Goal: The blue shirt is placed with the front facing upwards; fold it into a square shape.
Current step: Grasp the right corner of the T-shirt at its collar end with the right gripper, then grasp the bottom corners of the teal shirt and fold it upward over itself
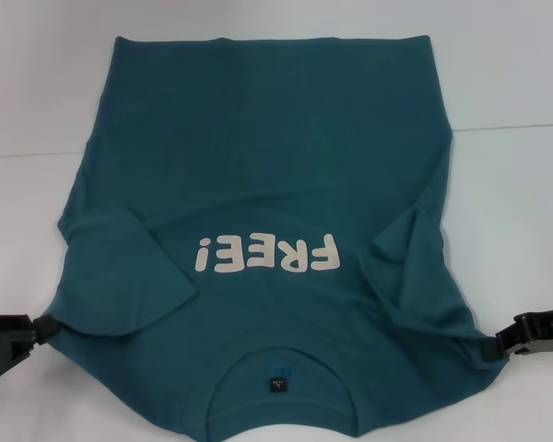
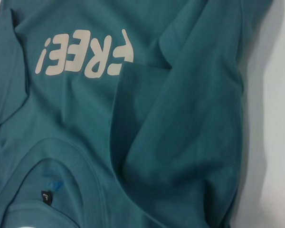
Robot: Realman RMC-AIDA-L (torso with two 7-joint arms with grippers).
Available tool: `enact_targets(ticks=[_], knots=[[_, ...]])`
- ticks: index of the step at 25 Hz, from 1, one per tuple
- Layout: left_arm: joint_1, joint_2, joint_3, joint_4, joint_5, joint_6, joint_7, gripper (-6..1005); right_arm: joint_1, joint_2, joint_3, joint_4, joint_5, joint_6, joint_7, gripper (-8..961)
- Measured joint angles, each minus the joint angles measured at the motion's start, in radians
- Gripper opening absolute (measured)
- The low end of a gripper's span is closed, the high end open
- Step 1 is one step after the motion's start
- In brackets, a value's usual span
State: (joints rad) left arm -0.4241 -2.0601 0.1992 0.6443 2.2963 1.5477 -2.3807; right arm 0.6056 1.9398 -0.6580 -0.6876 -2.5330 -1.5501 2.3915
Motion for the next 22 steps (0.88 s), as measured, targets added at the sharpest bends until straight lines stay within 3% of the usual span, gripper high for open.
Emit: enact_targets(ticks=[5, 9, 15, 22], knots=[[0.0, 0.0, 0.0, 0.0, 0.0, 0.0, 0.0, 35, -0.003, -0.002, 0.0, 0.0, 0.0, 0.0, -0.001, 54], [0.001, 0.001, 0.018, 0.009, 0.009, 0.016, 0.0, 36, -0.009, -0.006, 0.0, -0.009, 0.0, -0.008, -0.012, 54], [0.003, 0.007, 0.055, 0.077, 0.064, 0.101, 0.0, 38, -0.026, -0.031, 0.0, -0.033, 0.0, -0.09, -0.006, 53], [0.005, 0.007, 0.098, 0.139, 0.133, 0.212, 0.014, 36, -0.054, -0.017, 0.002, -0.133, -0.088, -0.168, 0.023, 54]])
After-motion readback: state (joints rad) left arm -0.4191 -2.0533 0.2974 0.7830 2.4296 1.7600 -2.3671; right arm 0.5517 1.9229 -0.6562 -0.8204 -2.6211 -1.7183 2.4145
